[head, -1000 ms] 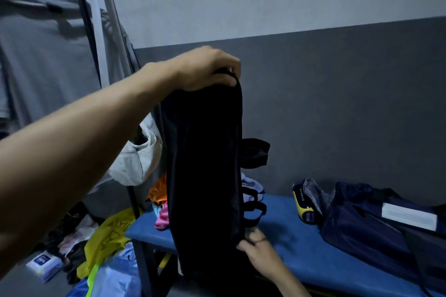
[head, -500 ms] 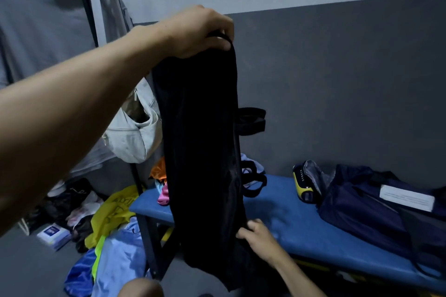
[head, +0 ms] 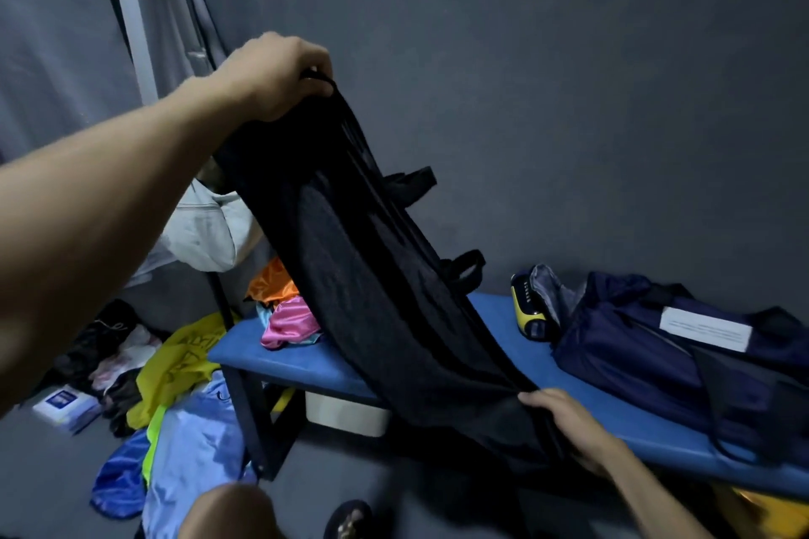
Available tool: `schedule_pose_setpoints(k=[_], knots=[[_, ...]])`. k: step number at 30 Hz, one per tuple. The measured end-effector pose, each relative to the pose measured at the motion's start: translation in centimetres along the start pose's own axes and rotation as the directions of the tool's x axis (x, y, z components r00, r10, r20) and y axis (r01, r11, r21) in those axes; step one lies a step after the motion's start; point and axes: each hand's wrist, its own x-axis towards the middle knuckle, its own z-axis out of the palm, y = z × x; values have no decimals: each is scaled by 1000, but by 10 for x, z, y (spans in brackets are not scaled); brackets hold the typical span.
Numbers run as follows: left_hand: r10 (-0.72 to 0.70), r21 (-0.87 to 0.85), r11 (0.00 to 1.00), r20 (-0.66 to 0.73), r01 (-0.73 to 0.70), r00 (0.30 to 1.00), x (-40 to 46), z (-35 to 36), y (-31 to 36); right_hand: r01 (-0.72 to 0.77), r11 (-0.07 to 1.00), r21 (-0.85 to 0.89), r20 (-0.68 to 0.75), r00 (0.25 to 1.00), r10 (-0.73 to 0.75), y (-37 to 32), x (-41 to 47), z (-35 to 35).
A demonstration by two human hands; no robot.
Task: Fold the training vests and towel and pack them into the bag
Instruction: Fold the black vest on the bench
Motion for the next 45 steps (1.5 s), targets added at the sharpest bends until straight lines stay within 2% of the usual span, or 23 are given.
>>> schedule_pose_setpoints(k=[4, 10, 14, 18, 20, 23, 25, 27, 29, 31, 33, 35, 37, 40, 42, 45], knots=[[-91, -77, 993, 49, 95, 995, -7, 43, -18, -7, 988, 155, 70, 998, -4, -19, -1, -48], [-201, -140, 964, 178, 227, 963, -13, 120, -44, -11, 992, 127, 75, 997, 2, -34, 17, -89], [-275, -149, 934, 281, 325, 919, -25, 177, -54, -52, 999, -9, -19, 998, 51, -27, 36, -92], [-320, -150, 907, 364, 394, 875, -44, 230, -60, -78, 992, -98, -204, 977, 56, -21, 54, -76], [-332, -152, 898, 386, 414, 861, -50, 250, -63, -34, 987, -158, -293, 956, -14, -21, 67, -68], [-367, -148, 879, 393, 453, 843, -56, 268, -69, 103, 948, -302, -415, 881, -228, -31, 80, -60], [-381, -151, 870, 398, 469, 835, -60, 275, -72, 113, 896, -430, -465, 823, -327, -36, 83, -55], [-382, -160, 864, 412, 478, 827, -63, 279, -74, 87, 875, -475, -477, 811, -340, -36, 81, -50], [-374, -167, 862, 428, 479, 823, -64, 279, -75, 88, 888, -451, -460, 830, -316, -38, 79, -49], [-366, -171, 862, 441, 477, 819, -60, 273, -75, 88, 936, -340, -394, 891, -227, -47, 78, -53], [-360, -178, 862, 445, 475, 820, -54, 261, -72, 38, 991, -126, -242, 968, -68, -62, 72, -56], [-333, -184, 874, 447, 450, 830, -46, 244, -63, -11, 998, 69, -67, 998, 15, -80, 62, -55], [-291, -206, 888, 439, 411, 850, -37, 223, -49, -12, 980, 198, 38, 999, 4, -97, 52, -51], [-181, -318, 883, 447, 345, 876, -21, 189, -19, 28, 963, 268, 131, 989, -66, -122, 39, -33], [-128, -417, 844, 456, 338, 881, -14, 169, 5, 67, 962, 264, 155, 982, -111, -138, 30, -16], [-127, -534, 739, 488, 411, 864, -9, 153, 29, 148, 965, 214, 140, 974, -180, -160, 11, 10]])
